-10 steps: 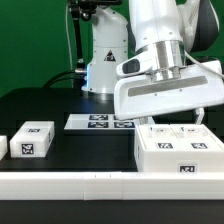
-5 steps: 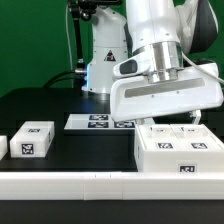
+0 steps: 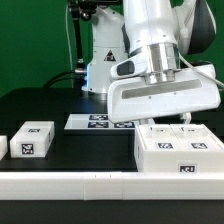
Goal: Assemble cabinet
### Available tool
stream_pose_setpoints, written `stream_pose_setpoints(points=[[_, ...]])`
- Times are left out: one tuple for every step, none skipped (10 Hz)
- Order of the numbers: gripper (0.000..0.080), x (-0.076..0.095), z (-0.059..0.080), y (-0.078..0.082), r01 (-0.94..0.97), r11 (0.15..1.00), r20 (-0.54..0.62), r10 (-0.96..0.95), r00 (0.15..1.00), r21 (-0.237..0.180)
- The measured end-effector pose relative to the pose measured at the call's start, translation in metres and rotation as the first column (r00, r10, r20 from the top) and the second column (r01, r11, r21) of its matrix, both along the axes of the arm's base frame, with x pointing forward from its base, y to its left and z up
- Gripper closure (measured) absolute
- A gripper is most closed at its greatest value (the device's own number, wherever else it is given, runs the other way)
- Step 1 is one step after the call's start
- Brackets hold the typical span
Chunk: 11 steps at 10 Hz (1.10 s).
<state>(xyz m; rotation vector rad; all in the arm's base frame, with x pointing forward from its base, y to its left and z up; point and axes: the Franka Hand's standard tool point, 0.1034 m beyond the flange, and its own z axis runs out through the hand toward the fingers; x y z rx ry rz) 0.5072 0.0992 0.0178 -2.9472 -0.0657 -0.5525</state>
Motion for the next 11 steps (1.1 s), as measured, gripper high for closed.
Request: stream_pose_setpoints(points=[[0.0556, 0.0, 0.0, -0.0004, 0.001, 1.0, 0.0, -0.001, 1.0, 0.0], [0.0556, 0.0, -0.0003, -0.0017, 0.004, 1.0, -0.001, -0.004, 1.0, -0.001], [0.0583, -0.0001, -0.0003, -0.0014, 0.003, 1.0, -0.001, -0.003, 1.0, -0.001], [0.0583, -0.0001, -0.0004, -0.0014, 0.003, 1.0, -0.001, -0.003, 1.0, -0.001], [0.0583, -0.0001, -0.0004, -0.0014, 0.003, 1.0, -0.001, -0.003, 1.0, -0.001], [0.0583, -0.0001, -0.0003, -0.0014, 0.003, 1.0, -0.001, -0.003, 1.0, -0.001], [0.0583, -0.0001, -0.0004, -0.0014, 0.003, 1.0, -0.001, -0.003, 1.0, -0.001], [0.0583, -0.0001, -0.0004, -0.0014, 0.003, 1.0, -0.001, -0.003, 1.0, -0.001], [0.0581, -0.0001, -0.0004, -0.0014, 0.003, 1.0, -0.001, -0.003, 1.0, -0.001], [0.0581, -0.0001, -0.0004, -0.0014, 0.003, 1.0, -0.001, -0.003, 1.0, -0.001], [0.0581, 0.0, -0.0003, -0.0014, 0.003, 1.0, -0.001, -0.003, 1.0, -0.001]])
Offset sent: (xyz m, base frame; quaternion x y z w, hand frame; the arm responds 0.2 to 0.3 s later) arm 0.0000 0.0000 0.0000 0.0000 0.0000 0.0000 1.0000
